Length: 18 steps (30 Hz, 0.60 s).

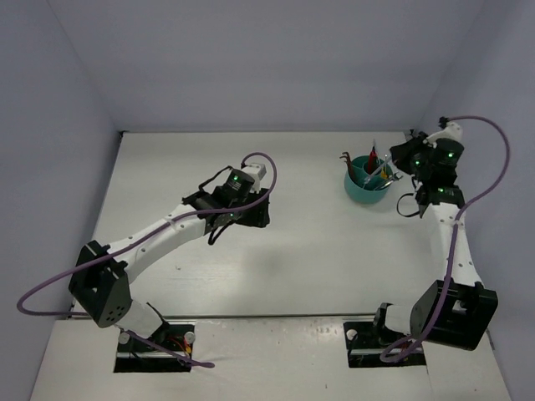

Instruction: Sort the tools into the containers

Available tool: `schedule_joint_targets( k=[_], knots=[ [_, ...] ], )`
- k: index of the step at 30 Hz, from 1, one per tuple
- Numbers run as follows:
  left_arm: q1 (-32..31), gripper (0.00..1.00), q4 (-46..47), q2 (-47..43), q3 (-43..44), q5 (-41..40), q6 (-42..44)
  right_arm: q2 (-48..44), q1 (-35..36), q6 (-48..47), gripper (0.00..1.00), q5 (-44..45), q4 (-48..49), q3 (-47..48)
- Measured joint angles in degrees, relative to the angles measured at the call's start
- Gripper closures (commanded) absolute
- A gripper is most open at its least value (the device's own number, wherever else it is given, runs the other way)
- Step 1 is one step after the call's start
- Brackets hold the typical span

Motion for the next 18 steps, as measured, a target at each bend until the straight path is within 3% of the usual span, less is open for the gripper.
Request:
schedule_joint_targets(
  k=[6,18],
  knots=[
    [1.43,0.52,-2.67,-3.96,-4.14,-1.72,-0.18,4.43,-3.98,0.49,1.00,6.36,0.17,5.86],
    [2.11,0.52,-4.10,-8.72,-7.52,-2.95,-0.14,15.26,-4.16,2.00,1.00,10.34,0.00,6.34]
  ],
)
